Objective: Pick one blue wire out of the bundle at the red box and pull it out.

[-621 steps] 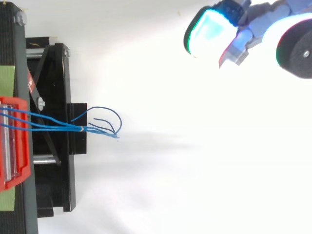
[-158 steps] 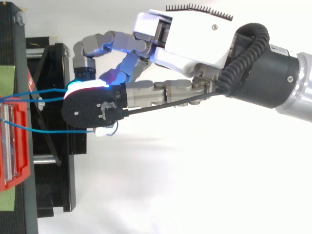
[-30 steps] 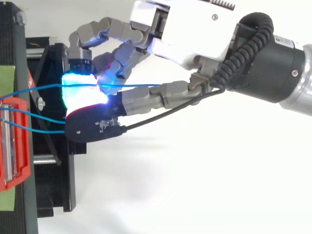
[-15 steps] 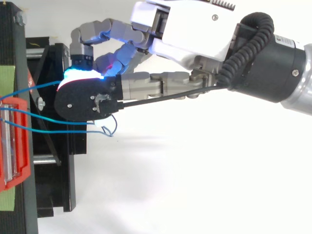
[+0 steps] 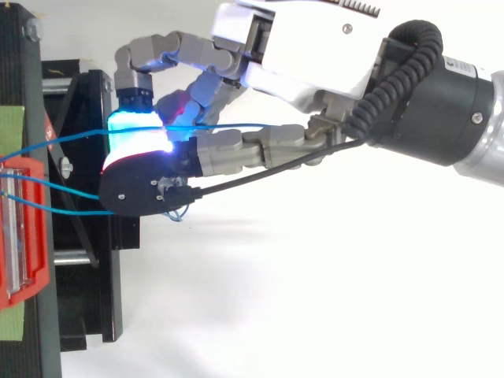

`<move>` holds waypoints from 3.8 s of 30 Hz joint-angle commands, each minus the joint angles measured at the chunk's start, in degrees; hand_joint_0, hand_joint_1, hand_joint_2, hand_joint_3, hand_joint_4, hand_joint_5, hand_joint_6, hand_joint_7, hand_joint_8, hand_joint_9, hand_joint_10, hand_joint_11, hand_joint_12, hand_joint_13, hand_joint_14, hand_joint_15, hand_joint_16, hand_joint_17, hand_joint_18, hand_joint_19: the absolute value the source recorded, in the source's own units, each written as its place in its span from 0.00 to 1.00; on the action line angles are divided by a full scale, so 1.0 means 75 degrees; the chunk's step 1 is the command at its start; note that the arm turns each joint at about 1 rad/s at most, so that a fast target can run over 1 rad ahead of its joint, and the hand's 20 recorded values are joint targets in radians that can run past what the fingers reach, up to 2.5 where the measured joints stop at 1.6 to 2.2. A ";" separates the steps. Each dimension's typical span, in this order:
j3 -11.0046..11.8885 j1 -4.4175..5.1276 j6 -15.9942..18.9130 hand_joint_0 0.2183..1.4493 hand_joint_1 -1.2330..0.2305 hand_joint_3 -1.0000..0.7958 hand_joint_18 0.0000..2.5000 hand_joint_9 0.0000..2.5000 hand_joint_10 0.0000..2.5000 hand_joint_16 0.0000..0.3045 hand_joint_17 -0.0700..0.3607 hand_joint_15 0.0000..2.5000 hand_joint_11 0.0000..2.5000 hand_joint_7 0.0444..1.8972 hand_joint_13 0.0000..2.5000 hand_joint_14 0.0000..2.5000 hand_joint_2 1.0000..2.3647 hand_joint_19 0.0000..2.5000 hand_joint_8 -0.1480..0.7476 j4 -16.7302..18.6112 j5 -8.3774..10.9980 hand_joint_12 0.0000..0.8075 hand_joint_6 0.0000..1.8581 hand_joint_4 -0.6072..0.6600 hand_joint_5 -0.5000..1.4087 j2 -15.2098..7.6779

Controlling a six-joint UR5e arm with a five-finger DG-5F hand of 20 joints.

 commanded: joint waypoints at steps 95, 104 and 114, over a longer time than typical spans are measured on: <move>-0.0009 0.0153 -0.0032 0.29 0.30 0.53 0.37 0.46 0.01 0.20 0.48 0.10 0.21 0.68 0.28 0.00 0.02 0.19 0.63 -0.2382 0.0769 0.56 0.45 0.69 0.23 0.0926; -0.0009 0.0153 -0.0079 0.29 0.31 0.52 0.37 0.45 0.01 0.20 0.49 0.10 0.21 0.68 0.28 0.00 0.02 0.19 0.64 -0.2276 0.0921 0.56 0.45 0.69 0.23 0.0926; -0.0021 0.0153 -0.0079 0.29 0.31 0.52 0.37 0.45 0.01 0.20 0.49 0.10 0.21 0.68 0.28 0.00 0.02 0.19 0.64 -0.2276 0.0933 0.56 0.45 0.69 0.23 0.0926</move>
